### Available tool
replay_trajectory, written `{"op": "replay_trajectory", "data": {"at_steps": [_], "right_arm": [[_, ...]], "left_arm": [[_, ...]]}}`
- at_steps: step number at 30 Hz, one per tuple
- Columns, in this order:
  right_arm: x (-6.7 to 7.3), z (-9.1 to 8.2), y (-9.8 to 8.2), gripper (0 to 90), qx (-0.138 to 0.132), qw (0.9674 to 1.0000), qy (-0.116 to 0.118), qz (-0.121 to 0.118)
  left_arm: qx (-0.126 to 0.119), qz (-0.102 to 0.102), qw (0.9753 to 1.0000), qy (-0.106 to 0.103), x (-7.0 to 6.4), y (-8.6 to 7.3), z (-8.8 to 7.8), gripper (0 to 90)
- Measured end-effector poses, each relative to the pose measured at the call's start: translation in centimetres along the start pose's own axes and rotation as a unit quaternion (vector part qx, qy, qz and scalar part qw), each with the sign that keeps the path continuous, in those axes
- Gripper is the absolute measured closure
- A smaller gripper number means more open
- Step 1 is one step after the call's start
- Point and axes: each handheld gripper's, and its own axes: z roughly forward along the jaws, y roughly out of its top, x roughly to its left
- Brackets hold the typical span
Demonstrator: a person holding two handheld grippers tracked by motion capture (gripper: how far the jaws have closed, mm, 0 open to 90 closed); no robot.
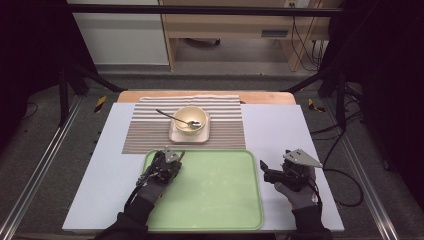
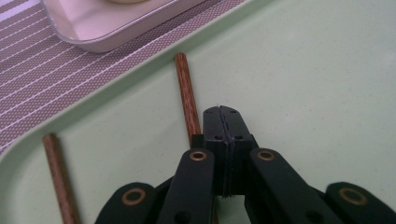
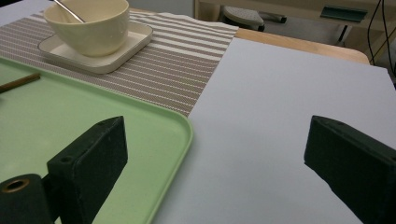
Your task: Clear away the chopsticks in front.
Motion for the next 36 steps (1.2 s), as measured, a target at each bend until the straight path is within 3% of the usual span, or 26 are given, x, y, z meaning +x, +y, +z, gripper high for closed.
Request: {"op": "replay_trajectory", "data": {"at_steps": [17, 29, 32, 36], "right_arm": [[-0.1, -0.1, 0.0, 6.5, -0.001, 1.0, -0.001, 0.004], [-0.1, -0.2, 0.1, 6.5, -0.002, 1.0, 0.0, 0.005], [0.0, -0.1, 0.1, 6.5, -0.001, 1.0, 0.001, 0.003], [-0.1, -0.1, 0.0, 6.5, -0.001, 1.0, 0.0, 0.002]], "left_arm": [[0.01, -0.028, 0.9989, 0.036, 2.9, -2.2, -1.7, 89.6], [0.01, -0.034, 0.9985, 0.04, 3.5, -2.9, -2.4, 89.5], [0.006, -0.031, 0.9987, 0.039, 3.4, -2.8, -2.5, 89.5], [-0.018, -0.035, 0.9985, 0.037, 3.5, -2.7, -3.0, 89.4]]}}
